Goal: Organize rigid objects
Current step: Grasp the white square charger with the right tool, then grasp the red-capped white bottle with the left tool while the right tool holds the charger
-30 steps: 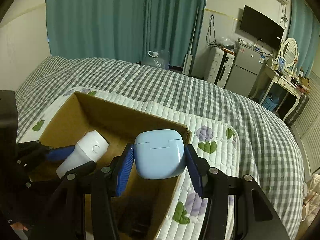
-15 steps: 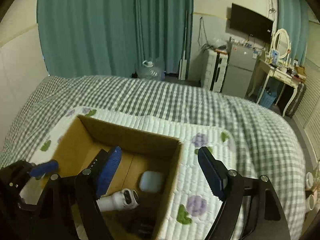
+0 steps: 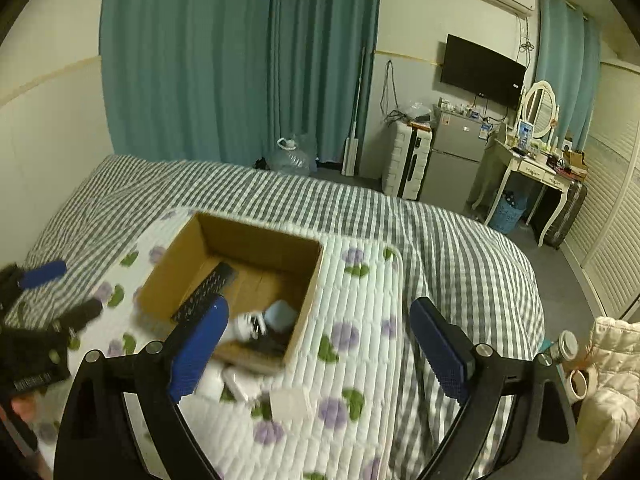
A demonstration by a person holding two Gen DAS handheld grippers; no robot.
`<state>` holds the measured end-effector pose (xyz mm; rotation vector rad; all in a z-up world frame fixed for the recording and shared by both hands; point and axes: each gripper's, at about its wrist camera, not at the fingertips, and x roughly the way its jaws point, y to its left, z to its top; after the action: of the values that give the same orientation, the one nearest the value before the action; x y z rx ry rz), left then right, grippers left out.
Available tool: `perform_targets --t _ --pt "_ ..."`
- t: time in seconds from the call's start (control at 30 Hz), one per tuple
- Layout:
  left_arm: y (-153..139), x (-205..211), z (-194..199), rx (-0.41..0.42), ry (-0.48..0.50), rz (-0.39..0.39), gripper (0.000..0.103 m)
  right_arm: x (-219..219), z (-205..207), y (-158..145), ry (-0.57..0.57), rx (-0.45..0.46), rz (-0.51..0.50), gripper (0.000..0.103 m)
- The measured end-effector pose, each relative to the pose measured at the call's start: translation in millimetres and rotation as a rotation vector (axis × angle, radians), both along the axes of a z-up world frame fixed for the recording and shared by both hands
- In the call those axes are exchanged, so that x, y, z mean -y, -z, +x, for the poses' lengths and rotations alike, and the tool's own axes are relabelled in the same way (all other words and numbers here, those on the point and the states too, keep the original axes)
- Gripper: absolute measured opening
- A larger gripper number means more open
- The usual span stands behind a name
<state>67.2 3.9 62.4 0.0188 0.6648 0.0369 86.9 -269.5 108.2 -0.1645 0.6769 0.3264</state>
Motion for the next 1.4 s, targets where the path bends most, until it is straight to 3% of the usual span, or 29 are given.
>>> perform_targets --t 0.27,0.63,0.83,1.03,1.07,1.13,1.2,1.4 --pt "52 -1 -4 -0.075 -0.014 0.006 0.082 -8 -18 66 -0.051 -0.085 -0.092 0.093" --pt "142 7 34 -0.253 -0.035 0.009 0.082 -9 37 187 -0.093 -0.336 -0.157 0.093" --pt "172 13 52 -0.335 -0.013 0.019 0.082 -25 52 230 -0.164 -0.407 -0.181 0.093" --pt "181 18 67 -0.373 0.008 0.037 0.082 -42 56 247 -0.213 -0.368 -0.25 0.091" --pt "184 18 70 -0.383 0.002 0.042 0.082 -43 56 247 -0.213 -0.359 -0.258 0.087" --pt "187 20 74 -0.393 0.008 0.041 0.082 -46 59 246 -0.23 -0.363 -0.273 0.061" --pt "187 21 79 -0.393 0.01 0.035 0.082 -47 60 239 -0.257 -0.353 -0.253 0.051" --pt "195 37 88 -0.436 0.059 0.029 0.082 -35 70 227 -0.214 -0.329 -0.231 0.051"
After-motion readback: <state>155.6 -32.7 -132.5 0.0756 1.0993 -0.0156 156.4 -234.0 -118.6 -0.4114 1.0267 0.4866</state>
